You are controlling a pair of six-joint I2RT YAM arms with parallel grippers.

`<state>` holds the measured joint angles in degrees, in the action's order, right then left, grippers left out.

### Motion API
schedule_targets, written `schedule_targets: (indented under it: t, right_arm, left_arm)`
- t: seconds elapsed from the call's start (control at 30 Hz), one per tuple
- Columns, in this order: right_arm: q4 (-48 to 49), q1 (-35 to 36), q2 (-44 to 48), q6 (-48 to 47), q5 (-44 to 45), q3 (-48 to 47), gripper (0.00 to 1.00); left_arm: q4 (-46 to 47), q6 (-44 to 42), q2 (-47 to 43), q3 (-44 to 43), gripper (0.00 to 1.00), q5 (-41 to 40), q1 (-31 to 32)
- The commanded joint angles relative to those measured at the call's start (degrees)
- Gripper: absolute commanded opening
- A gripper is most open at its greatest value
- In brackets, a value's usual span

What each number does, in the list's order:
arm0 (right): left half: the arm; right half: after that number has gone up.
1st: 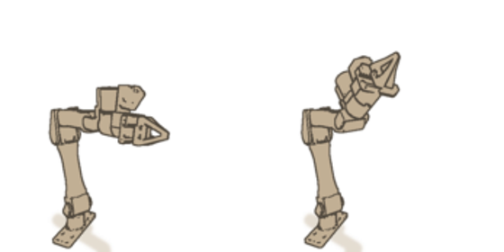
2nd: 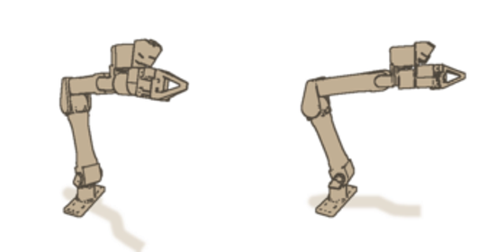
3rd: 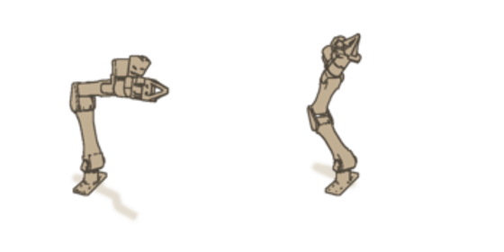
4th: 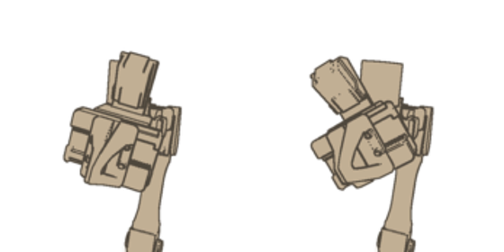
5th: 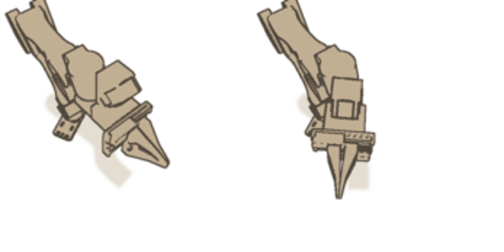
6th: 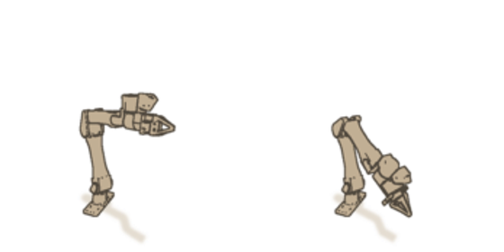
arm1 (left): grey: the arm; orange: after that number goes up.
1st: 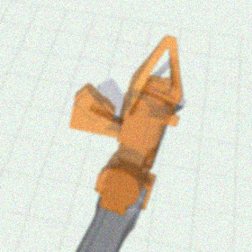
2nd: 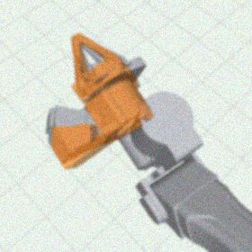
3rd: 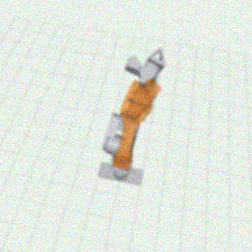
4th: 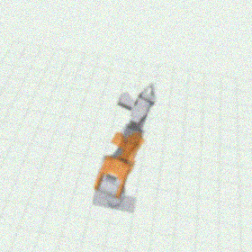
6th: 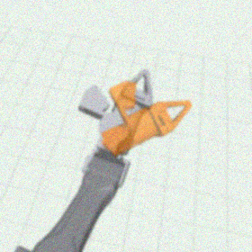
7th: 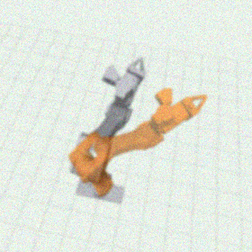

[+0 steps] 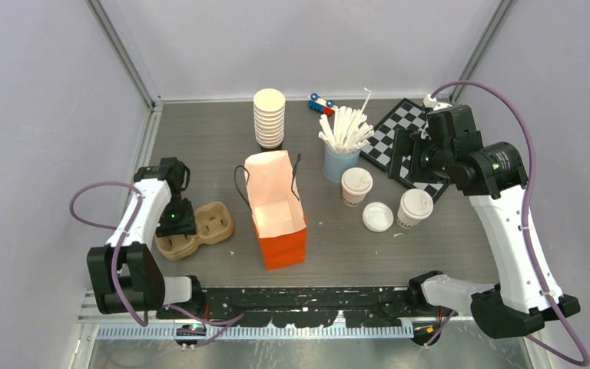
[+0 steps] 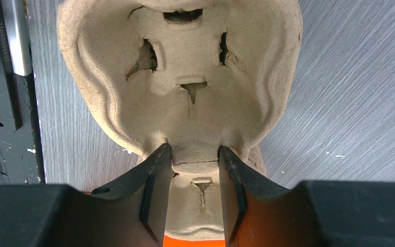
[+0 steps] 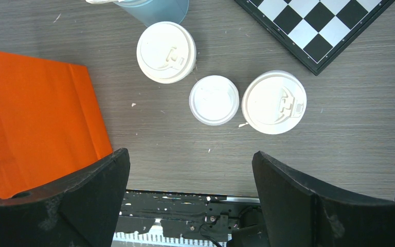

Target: Pack the takeout coffee

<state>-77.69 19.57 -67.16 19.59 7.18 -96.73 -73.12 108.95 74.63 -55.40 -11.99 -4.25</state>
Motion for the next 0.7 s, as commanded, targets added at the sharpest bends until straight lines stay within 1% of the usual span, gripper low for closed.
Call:
schedule_targets:
  t: [0.0, 0.43, 0.67]
  right_arm:
    - [1.62, 0.33, -0.04, -0.77, -0.22, -0.12, 0.93]
    - [1.53, 0.37, 0.42, -0.35, -0.82, 0.09, 0.93]
    - [1.52, 0.32, 0.27, 0.05, -1.5, -0.69, 0.93]
  left_arm:
    - [-2.88, -0.66, -0.23, -3.16, 0.34, -2.07, -0.36]
    - [-9.56, -4.76, -0.26, -10.6, 0.33, -5.13, -0.33]
    - [-13.87, -14.46, 1.63, -20.02, 0.31, -8.03, -0.4]
